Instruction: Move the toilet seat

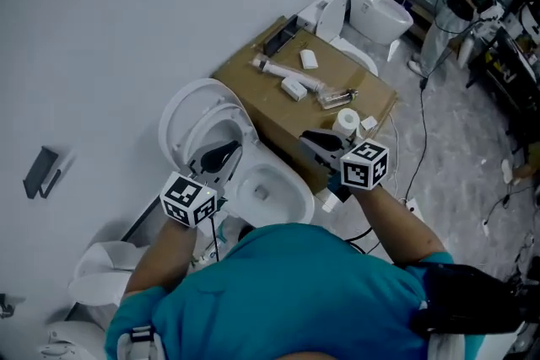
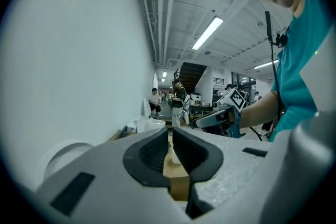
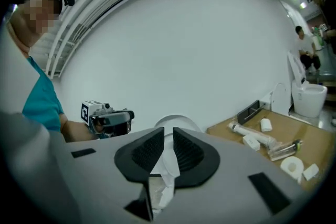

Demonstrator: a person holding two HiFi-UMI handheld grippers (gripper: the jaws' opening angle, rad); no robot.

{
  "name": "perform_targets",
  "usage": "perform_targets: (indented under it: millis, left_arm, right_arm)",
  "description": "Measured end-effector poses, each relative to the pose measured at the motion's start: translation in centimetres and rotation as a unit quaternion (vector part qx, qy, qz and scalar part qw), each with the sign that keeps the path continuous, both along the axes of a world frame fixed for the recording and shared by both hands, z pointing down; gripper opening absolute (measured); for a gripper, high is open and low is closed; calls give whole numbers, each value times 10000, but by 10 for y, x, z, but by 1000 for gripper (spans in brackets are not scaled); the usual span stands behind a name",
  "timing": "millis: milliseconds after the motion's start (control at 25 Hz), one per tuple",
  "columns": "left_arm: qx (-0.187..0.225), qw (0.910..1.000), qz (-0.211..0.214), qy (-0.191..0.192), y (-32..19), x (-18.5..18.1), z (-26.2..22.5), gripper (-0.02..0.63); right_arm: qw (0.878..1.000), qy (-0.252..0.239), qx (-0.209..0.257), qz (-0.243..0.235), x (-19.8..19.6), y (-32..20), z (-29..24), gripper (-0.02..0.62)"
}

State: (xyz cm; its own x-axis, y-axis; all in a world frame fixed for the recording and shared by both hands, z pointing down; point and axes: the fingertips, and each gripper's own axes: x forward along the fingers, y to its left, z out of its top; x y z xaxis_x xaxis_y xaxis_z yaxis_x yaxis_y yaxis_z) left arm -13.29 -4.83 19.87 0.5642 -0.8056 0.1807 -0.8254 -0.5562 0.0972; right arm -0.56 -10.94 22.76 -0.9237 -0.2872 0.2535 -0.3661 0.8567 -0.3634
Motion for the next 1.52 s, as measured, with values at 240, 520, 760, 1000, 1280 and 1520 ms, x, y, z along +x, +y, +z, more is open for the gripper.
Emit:
perform_targets:
  millis: [240, 520, 760, 1000, 1280, 1520]
  left_arm:
    - [386, 9963, 738, 199, 6, 54, -44, 6]
    - [395, 9934, 972, 454, 15, 95, -63, 5]
    - [275, 9940, 847, 630, 21, 91, -69, 6]
    - [204, 9950, 748, 632, 21, 85, -66, 5]
    - [92, 9954, 699, 646, 17, 78, -56, 5]
    - [32, 9955, 855, 400, 11, 77, -58, 5]
  right_arm:
    - [9982, -207, 236, 515, 74, 14, -43, 3]
    - [9938, -13, 904, 644, 125, 40, -74, 0]
    - [9901, 169, 1364, 279, 117, 62, -76, 0]
    - [9883, 191, 1503, 147, 107, 54, -84, 0]
    - [9897, 201, 1406, 187, 105, 48, -77, 0]
    - [9884, 336, 1475, 113, 103, 44, -81, 0]
